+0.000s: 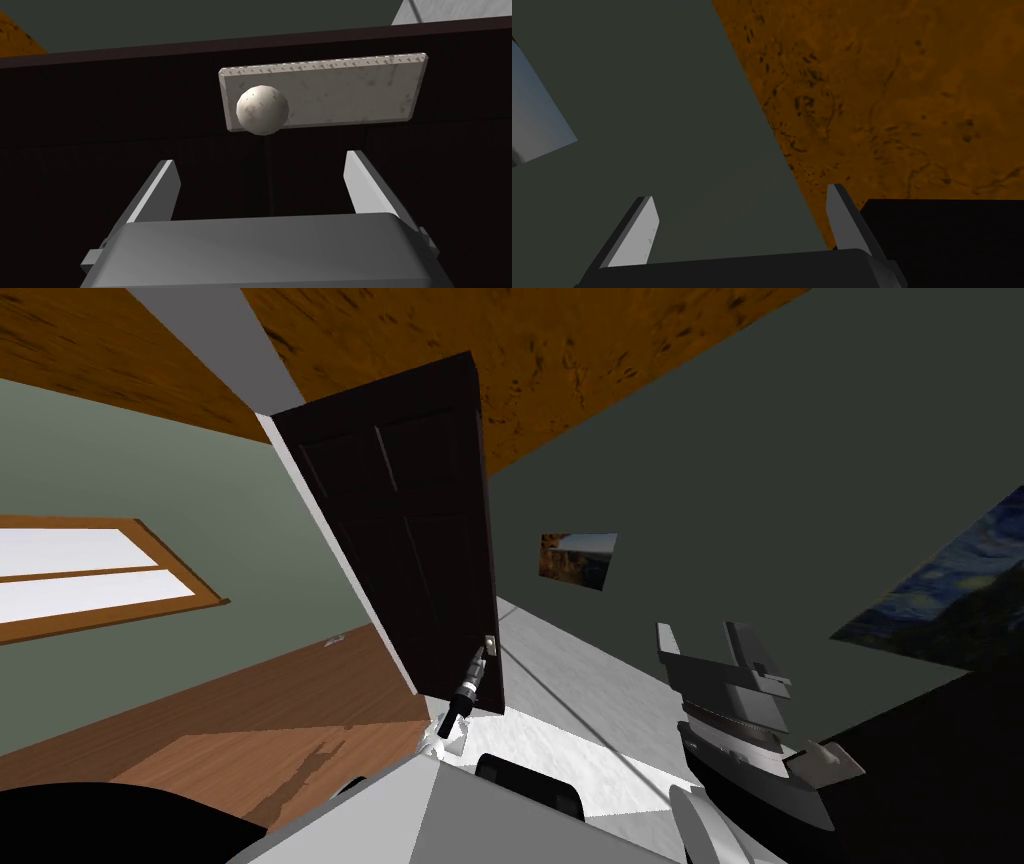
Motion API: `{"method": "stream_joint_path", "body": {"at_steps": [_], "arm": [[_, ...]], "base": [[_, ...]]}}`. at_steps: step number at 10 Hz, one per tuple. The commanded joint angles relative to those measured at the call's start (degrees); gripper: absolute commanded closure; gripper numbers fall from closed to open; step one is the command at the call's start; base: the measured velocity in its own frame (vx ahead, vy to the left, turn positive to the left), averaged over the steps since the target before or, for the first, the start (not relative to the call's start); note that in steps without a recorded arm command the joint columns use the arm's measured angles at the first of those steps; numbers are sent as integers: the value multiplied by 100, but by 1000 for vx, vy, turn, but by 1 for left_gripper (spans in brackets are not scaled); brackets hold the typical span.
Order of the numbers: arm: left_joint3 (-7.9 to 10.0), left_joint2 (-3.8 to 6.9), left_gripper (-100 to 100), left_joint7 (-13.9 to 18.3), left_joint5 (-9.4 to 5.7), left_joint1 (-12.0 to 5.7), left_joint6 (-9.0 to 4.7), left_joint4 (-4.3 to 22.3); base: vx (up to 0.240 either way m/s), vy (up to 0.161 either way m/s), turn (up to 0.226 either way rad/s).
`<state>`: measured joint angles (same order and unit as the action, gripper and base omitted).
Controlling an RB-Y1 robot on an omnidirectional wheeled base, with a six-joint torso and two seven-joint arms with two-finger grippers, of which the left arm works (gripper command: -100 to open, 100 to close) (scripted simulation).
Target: Push the door open
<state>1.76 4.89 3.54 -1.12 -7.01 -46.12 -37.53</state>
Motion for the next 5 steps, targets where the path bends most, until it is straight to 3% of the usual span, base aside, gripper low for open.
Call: {"method": "stream_joint_path", "body": {"at_steps": [1, 3, 4, 5], "arm": [[25, -8, -100, -18, -12, 14, -59, 21], [46, -29, -100, -33, -22, 30, -111, 34], [37, -23, -100, -26, -17, 36, -78, 6], [37, -23, 100, -26, -17, 36, -78, 6]], "base": [[251, -14, -44], [228, 6, -33], [99, 10, -6], [-19, -4, 13]]}}
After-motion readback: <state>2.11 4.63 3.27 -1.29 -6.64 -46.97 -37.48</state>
